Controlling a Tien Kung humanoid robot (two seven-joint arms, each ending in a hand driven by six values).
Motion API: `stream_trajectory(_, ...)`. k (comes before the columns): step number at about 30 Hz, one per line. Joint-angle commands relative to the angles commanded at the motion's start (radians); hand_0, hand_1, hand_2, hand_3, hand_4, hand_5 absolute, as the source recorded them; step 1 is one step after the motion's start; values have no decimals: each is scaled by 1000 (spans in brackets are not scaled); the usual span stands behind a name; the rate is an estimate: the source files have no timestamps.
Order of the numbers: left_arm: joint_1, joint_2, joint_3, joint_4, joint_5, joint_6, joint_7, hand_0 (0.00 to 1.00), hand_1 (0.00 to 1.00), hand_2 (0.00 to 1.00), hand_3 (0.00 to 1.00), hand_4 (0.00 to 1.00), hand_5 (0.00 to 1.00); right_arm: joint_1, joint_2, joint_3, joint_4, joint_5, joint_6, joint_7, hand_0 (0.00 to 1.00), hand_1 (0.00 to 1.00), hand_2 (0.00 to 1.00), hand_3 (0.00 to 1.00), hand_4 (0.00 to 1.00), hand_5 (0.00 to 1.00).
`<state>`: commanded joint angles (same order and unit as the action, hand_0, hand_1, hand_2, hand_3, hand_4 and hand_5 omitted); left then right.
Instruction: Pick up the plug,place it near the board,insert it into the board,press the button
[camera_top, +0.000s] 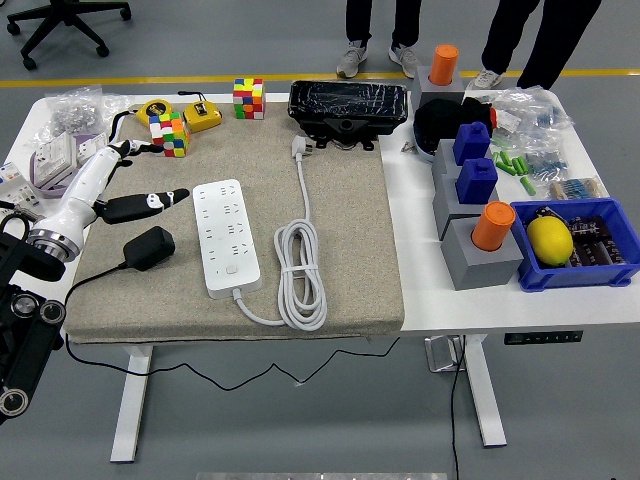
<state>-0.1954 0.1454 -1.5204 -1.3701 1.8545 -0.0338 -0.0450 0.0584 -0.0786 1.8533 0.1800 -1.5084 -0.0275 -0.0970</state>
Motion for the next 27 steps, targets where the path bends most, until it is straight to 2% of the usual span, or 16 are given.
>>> stream_trajectory(1,7,-8,-5,-6,-41,0,-9,998,998,998,998,998,998,-1,1,1,0,-1,0,0,790,713,713,763,998,998)
stream_trajectory(8,46,-57,-37,-5,-307,-34,-39,998,998,998,998,998,998,0,5,8,0,-7,0,1,790,713,713,763,998,998)
stream_trajectory(17,87,-82,-42,34,-682,-98,-50,998,998,998,998,998,998,2,15,21,0,-13,0,5,790,714,714,763,998,998)
stream_trajectory(22,99,-97,-46,40,-813,-118,-54,998,998,998,998,998,998,3,18,25,0,-16,-1,5,790,714,714,762,998,998)
stream_trajectory(27,103,-105,-52,42,-838,-112,-60,998,998,998,997,998,998,6,19,28,0,-18,-1,7,791,715,714,763,998,998)
